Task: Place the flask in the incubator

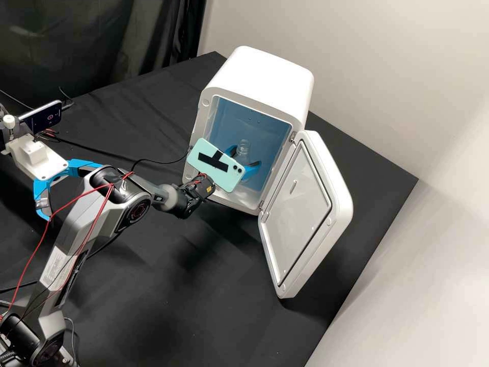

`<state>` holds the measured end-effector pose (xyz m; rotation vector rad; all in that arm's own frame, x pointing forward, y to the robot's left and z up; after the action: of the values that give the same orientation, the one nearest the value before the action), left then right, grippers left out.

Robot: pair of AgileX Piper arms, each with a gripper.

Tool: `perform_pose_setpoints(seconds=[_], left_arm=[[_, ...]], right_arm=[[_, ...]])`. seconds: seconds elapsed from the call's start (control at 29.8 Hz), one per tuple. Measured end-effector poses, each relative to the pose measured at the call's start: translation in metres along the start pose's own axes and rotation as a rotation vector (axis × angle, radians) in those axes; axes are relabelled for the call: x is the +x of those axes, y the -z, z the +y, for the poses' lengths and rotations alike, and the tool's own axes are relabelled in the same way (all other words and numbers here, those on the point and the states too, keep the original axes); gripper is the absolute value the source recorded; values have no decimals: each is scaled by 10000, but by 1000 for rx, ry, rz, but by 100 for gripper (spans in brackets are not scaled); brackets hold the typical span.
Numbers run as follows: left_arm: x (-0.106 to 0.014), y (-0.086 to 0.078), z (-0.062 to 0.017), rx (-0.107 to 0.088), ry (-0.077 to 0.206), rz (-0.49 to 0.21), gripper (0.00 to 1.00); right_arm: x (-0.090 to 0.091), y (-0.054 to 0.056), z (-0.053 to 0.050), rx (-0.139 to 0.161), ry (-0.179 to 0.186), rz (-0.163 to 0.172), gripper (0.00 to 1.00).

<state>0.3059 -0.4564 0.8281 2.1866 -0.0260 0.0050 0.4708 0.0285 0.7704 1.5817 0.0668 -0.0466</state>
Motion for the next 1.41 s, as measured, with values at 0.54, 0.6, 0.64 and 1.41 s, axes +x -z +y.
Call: perform_pose_setpoints(seconds=[0.54, 0.6, 0.64, 1.41], left_arm=[[0, 0, 0, 0, 0, 0, 100], [0, 0, 0, 0, 0, 0, 100], [0, 0, 0, 0, 0, 0, 100], [0, 0, 0, 0, 0, 0, 100]], right_arm=[[317, 89, 6, -20, 19, -12, 0], [363, 66, -16, -25, 26, -20, 0], [380, 67, -13, -24, 26, -23, 0], [594, 69, -141, -29, 46, -25, 0]])
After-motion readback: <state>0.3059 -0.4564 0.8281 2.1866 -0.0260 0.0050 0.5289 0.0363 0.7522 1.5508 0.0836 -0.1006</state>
